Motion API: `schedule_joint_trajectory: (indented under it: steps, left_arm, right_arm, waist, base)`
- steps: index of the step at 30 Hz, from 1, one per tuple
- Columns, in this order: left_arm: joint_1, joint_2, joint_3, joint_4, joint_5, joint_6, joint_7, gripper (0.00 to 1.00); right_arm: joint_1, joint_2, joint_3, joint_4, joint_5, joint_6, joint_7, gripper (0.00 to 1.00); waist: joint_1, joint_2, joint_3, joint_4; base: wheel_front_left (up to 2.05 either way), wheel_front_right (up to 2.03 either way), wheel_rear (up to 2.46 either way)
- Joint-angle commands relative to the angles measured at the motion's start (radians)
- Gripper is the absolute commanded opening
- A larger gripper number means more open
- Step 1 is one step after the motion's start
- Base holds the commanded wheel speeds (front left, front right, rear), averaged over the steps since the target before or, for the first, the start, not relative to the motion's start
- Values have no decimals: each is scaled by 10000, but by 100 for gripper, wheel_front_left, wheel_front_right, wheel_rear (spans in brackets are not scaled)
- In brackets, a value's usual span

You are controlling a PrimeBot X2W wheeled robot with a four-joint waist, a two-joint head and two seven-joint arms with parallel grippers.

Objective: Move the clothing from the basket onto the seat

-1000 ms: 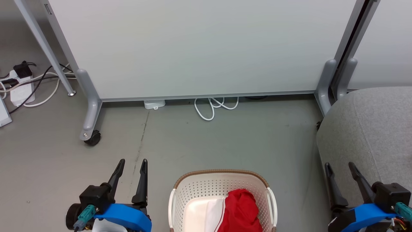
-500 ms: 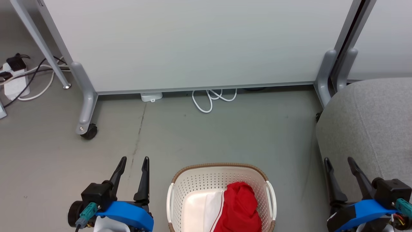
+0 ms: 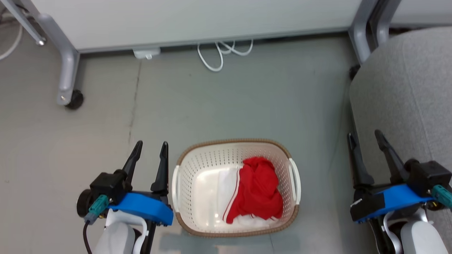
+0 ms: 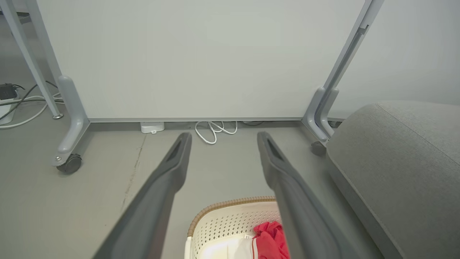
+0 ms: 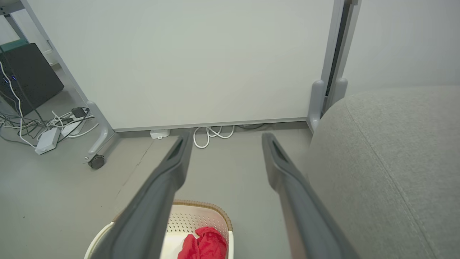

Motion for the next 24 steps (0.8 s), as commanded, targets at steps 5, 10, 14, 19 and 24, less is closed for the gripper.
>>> schedule_joint_trajectory:
  steps: [5, 10, 14, 19, 24]
  left_arm:
    - [-773, -101, -199, 34, 42, -13, -27, 100]
    - [-1461, -106, -555, 352, 130, -13, -27, 100]
    - [-2064, -99, -1017, 780, 94, -13, -27, 100]
    - [-2791, -17, -1645, 1514, 134, -13, -27, 100]
    - [-3489, 49, -2281, 2395, -33, -13, -27, 100]
  right_arm:
    - [-797, 7, 188, -193, 81, 1, -132, 100]
    - [-1453, -51, 464, -311, 139, 1, -236, 100]
    - [-1923, -120, 671, -379, 123, 3, -336, 100]
    - [-2392, -109, 913, -457, 195, 1, -540, 100]
    - [-2473, -39, 1026, -535, 378, 1, -763, 100]
  waist:
    - [-1, 0, 1785, -587]
    - [-1, 0, 2911, -954]
    - [-1, 0, 3689, -1242]
    - [-1, 0, 4484, -1683]
    - [-1, 0, 5109, -2040]
  base:
    - [0, 0, 0]
    - [0, 0, 0]
    - [0, 0, 0]
    - [0, 0, 0]
    - [0, 0, 0]
